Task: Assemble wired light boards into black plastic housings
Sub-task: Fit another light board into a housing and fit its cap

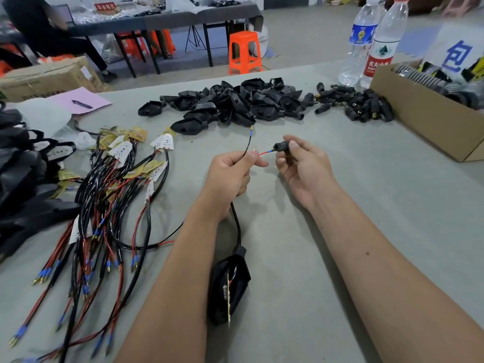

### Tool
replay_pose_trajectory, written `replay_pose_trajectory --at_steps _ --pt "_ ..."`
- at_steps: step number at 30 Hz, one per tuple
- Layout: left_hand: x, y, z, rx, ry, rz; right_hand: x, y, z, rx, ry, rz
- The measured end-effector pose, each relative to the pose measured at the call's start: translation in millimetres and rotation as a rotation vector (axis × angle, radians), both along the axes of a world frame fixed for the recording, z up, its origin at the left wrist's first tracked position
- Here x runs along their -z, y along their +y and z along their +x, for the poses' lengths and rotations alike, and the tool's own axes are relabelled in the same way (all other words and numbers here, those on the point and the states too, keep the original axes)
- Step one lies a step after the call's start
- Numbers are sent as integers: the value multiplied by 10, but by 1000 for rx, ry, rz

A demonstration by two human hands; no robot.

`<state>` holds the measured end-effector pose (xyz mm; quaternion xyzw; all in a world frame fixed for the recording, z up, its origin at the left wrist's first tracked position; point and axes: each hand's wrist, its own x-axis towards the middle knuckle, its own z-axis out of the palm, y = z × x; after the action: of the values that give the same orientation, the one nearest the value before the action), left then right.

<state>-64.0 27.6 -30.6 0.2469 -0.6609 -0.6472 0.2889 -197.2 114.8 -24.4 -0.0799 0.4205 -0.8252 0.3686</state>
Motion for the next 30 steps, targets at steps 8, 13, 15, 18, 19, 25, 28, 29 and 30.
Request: replay_pose_trajectory --at_steps 8,13,15,18,19,25,28,29,30 --pt "10 -2 0 24 50 -8 9 -6 -6 -11 7 21" --pt "21 -19 -11 10 11 -14 12 1 -19 -21 -1 2" --pt "23 -24 -12 9 -2 -16 15 1 -21 -22 -9 -7" --pt "13 -23 -15 -2 -27 -14 15 -2 -24 -25 -28 -26" --pt "7 -20 -17 -5 -33 -13 16 -2 -27 -27 -36 -31" --pt "-13 -10 -23 -15 -52 -9 44 0 -41 -49 24 -12" --pt "-9 -14 -31 -42 -55 -10 56 -12 -33 -37 136 26" --pt "-5 -14 -35 -57 -55 -15 61 -17 -33 -29 164 33" --pt "1 -11 -42 -71 -58 -29 64 -21 -35 -20 186 37"
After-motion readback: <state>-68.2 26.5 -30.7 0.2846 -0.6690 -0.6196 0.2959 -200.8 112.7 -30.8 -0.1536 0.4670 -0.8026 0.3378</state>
